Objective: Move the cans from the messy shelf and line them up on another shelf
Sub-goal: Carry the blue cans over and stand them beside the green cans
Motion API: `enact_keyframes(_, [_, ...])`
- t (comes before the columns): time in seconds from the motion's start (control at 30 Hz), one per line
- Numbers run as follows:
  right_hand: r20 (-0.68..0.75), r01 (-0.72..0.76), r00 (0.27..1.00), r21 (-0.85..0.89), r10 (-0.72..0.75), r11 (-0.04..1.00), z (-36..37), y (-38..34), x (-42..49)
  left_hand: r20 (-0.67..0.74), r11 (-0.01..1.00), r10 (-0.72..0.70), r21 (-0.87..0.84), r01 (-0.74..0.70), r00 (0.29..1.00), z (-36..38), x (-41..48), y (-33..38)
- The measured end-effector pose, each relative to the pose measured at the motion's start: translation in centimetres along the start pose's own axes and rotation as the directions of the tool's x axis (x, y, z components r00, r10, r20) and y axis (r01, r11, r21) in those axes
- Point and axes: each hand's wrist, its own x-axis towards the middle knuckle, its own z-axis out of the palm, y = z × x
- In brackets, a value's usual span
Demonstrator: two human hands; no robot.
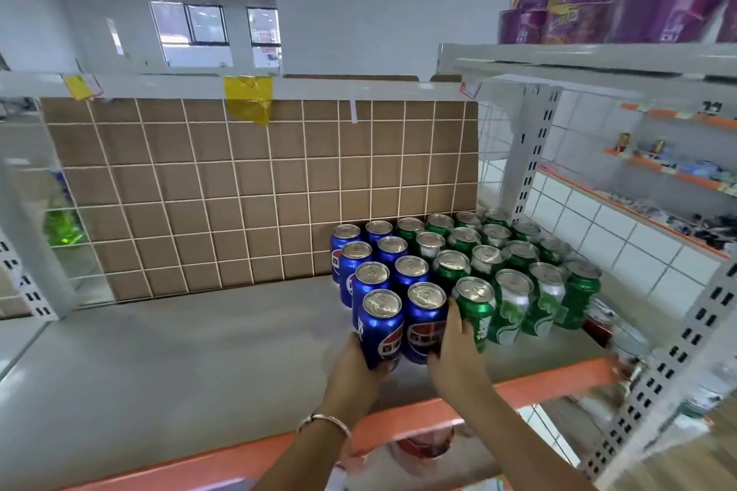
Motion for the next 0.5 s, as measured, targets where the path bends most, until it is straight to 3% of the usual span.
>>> enact_keyframes(0.13, [-0.061, 0.096, 0.994, 0.134, -0.088, 0.986, 0.3, 0.3, -1.2, 0.016, 0.997, -0.018, -0.072, 0.020, 1.000, -0.1, -1.6, 0.1])
enact_keyframes(0.27, [-0.123, 0.143, 0.985, 0.169, -0.123, 0.975, 0.3, 1.3, -1.9, 0.039, 0.999, 0.035, 0.032, -0.037, 0.999, -1.0, -3.3, 0.4])
enact_keyframes(0.4, [0.069, 0.199, 0.976, 0.091, -0.206, 0.976, 1.8, 2.3, -3.4, -0.024, 0.973, 0.075, 0.219, -0.068, 0.997, -2.5, -5.5, 0.2])
enact_keyframes(0.5, [0.165, 0.281, 0.943, 0.064, -0.288, 0.958, 3.6, 2.9, -4.5, -0.038, 0.961, 0.121, 0.256, -0.108, 0.992, -3.6, -7.7, -1.1])
